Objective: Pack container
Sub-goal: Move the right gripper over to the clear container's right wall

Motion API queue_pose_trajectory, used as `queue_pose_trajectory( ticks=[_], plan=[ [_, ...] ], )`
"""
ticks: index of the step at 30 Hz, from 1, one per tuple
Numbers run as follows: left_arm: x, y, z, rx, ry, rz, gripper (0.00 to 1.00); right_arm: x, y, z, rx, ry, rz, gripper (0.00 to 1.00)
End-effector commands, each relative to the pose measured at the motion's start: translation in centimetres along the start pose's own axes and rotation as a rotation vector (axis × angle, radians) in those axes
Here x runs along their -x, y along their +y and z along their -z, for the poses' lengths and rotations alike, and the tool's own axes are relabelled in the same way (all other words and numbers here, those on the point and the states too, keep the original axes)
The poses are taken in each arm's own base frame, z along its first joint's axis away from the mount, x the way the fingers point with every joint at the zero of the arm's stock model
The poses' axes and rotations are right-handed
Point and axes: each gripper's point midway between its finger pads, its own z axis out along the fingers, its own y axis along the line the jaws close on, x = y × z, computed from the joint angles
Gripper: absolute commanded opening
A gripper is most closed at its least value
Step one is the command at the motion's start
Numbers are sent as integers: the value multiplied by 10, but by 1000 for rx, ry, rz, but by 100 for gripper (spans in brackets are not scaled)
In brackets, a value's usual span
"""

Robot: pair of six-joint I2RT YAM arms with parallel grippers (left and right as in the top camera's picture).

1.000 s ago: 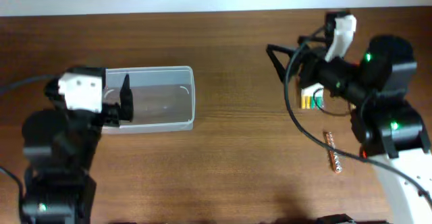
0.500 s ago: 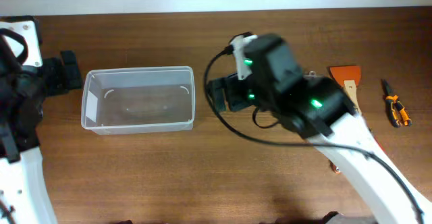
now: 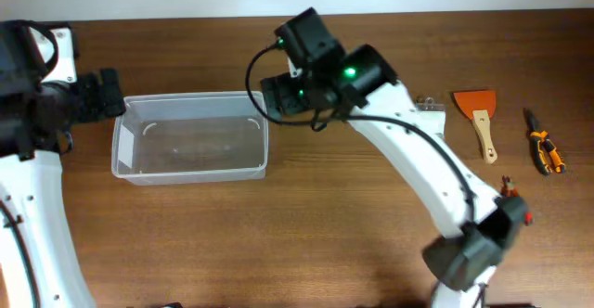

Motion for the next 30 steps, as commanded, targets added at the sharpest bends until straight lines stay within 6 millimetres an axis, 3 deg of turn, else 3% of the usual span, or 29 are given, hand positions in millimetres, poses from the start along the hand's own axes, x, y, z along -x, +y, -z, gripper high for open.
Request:
queue_pose_trajectory(
  ticks=[1,6,14,19,30],
  plan=[
    [-3,-1,-4,-15,28,18,99,-15,-2,-29,-43,90,-14,99],
    [-7,-4,-11,-30,58,19,99,-47,12,-46,38,243,-18,99],
    [-16,-4,-11,-33,93,19,99,-24,29,-54,69,141,-70,99],
    [-16,-5,-11,-34,97,20,99,-33,19,-65,-89,136,-144,99],
    [-23,-5,-10,-36,124,21,99,-50,15,-99,-135,201,-150,99]
  ],
)
